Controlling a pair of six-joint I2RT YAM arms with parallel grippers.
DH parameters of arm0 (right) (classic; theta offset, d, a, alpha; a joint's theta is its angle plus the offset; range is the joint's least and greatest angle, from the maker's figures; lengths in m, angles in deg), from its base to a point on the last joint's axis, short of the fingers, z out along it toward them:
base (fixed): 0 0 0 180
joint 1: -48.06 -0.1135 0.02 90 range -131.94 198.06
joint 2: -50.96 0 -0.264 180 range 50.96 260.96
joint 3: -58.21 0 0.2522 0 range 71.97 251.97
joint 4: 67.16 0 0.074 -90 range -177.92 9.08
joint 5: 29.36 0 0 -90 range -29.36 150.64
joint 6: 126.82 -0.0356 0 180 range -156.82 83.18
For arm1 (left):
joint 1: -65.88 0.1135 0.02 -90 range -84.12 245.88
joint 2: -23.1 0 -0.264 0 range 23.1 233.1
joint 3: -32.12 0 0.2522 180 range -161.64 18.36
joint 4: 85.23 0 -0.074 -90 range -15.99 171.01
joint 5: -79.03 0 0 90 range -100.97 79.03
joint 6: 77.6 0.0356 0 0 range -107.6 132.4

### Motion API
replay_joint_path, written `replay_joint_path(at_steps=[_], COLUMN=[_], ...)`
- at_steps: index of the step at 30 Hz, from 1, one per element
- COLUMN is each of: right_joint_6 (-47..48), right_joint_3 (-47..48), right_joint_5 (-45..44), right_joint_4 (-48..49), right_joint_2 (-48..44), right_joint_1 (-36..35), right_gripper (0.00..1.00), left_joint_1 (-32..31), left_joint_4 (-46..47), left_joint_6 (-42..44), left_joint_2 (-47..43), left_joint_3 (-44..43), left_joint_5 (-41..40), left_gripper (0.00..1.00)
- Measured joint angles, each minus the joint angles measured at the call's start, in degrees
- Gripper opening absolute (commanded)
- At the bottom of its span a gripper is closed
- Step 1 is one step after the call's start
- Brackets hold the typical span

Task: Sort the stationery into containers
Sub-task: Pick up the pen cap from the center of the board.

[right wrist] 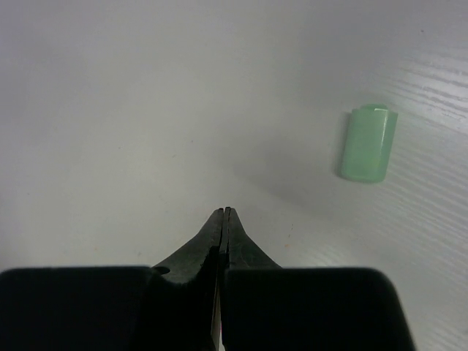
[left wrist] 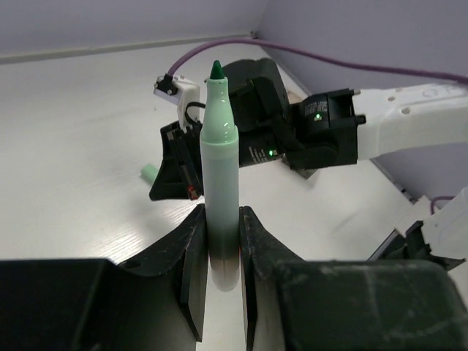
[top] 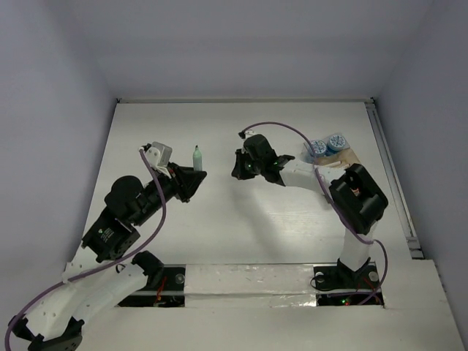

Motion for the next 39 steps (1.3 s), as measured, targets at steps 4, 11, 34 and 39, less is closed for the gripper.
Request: replay_joint_path(at_steps=[4, 11, 34, 39], right_joint_6=[1.09, 3.5, 6.47, 7.17], right_joint_3=[4.66, 8.37, 10.75, 12.72], right_joint_5=[-2.16, -6.12, -9.49, -9.66], right_joint_4=[-2.64, -6.73, -10.38, -10.4], right_joint_2=[4.61, 8.7, 11.65, 12.52], right_joint_1=[0.07, 0.85, 6.8, 6.95], right_gripper=[0.0, 0.0, 0.05, 0.1], left_joint_1=[0.0, 0.0, 1.77, 2.27], left_joint_4=[-0.31, -0.37, 0.59, 0.68], left_joint_6=[1.75, 2.91, 4.22, 4.28], left_joint_2=[-0.52, -0.76, 0.46, 0.52], left_joint_3=[3.15, 7.91, 8.0, 8.0], left_joint_5=[-1.09, -2.69, -2.67, -2.19], left_gripper=[0.0, 0.0, 0.0, 0.0])
